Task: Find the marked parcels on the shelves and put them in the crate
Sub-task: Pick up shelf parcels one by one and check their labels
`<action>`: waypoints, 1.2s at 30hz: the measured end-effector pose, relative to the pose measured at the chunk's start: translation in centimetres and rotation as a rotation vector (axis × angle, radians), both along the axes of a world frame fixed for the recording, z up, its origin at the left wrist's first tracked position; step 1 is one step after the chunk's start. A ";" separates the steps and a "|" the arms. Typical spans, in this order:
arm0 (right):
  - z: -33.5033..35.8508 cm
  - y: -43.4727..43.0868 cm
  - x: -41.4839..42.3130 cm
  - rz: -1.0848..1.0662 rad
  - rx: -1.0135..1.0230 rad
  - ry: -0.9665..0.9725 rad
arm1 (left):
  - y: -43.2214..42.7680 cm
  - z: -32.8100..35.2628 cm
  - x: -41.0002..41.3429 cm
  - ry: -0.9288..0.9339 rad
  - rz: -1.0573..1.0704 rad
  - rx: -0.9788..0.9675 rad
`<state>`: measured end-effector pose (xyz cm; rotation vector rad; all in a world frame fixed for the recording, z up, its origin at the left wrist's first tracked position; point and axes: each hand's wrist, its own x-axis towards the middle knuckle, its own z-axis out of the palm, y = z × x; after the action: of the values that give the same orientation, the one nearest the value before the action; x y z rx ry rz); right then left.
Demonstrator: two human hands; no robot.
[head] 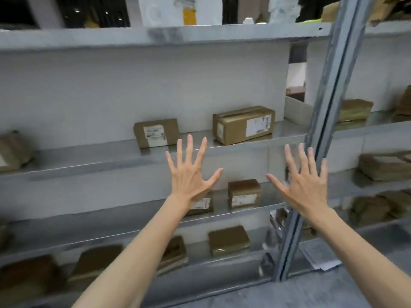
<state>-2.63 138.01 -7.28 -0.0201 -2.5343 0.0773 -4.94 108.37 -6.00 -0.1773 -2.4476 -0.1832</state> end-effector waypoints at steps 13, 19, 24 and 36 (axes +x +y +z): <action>-0.4 -32.8 -0.6 0.418 0.003 0.039 | -31.3 -1.6 12.1 0.014 0.379 -0.036; -0.5 -48.8 2.4 0.550 -0.014 0.082 | -45.5 -1.5 18.3 0.022 0.510 -0.018; -0.7 -60.6 5.3 0.692 0.005 0.082 | -55.2 -1.9 23.6 0.002 0.625 0.009; -4.4 -78.5 6.6 0.953 0.061 0.031 | -68.5 -5.7 30.0 -0.055 0.840 0.064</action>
<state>3.99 59.56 -11.66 1.1876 -2.2868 0.3645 25.04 39.83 -11.70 0.8780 -2.3494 0.1088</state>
